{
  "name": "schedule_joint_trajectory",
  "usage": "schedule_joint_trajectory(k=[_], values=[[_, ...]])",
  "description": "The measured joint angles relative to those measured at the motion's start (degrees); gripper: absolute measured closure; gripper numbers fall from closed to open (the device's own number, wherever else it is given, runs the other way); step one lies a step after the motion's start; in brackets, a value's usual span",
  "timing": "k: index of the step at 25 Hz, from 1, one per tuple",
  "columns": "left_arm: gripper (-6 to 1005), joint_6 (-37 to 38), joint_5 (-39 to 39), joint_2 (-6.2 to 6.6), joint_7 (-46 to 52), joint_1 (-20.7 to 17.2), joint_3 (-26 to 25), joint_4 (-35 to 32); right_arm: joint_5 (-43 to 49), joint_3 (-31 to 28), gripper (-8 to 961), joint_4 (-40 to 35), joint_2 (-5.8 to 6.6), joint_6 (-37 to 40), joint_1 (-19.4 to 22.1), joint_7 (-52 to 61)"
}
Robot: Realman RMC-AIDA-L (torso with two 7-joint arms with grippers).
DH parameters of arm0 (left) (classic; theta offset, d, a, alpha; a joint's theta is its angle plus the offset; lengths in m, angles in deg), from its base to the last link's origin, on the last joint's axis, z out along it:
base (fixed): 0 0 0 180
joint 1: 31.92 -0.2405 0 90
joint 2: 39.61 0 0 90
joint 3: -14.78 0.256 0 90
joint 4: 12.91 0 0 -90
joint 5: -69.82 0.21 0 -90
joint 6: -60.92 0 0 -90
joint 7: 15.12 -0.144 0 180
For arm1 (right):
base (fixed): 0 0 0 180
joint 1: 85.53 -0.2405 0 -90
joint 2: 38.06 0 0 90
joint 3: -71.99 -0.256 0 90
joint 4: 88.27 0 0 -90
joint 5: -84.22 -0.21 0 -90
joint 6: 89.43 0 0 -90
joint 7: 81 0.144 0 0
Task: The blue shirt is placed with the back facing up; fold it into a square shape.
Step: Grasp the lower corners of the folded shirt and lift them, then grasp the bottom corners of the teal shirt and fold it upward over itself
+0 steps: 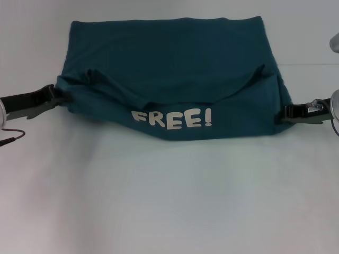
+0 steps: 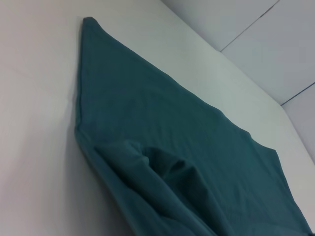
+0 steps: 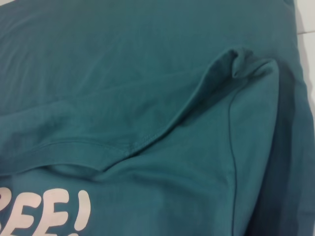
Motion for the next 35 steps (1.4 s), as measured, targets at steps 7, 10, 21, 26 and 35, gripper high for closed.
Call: schedule_joint_trajectory(k=[7,10,21,26,35], values=[[953,3.2,0.7,0.00,-0.7,-0.7,0.2,-0.6,0.0,-0.7,894,-2.4,0.62,5.6,1.1,-0.6],[952,8.0,3.0,0.12,-1.0,-2.0,0.0,-2.5,0.2,-0.7,912,-6.4,1.04,12.9,3.1,-0.6],[951,32.0,8.9,0.93,-2.3,-9.1,-5.0,-11.3,0.1,-5.7,912,-15.8,2.08,35.6,11.3,-3.8],[951,42.5,13.9,1.30,-2.7,-10.0,-8.1,-13.0,0.4,-5.8,911,-15.5,2.71,41.3,13.2,-4.7],[951,45.1,18.4,1.66,-2.4,-9.2,-10.1,-12.9,-0.1,-10.8,911,-15.5,2.44,45.2,14.4,-5.4]])
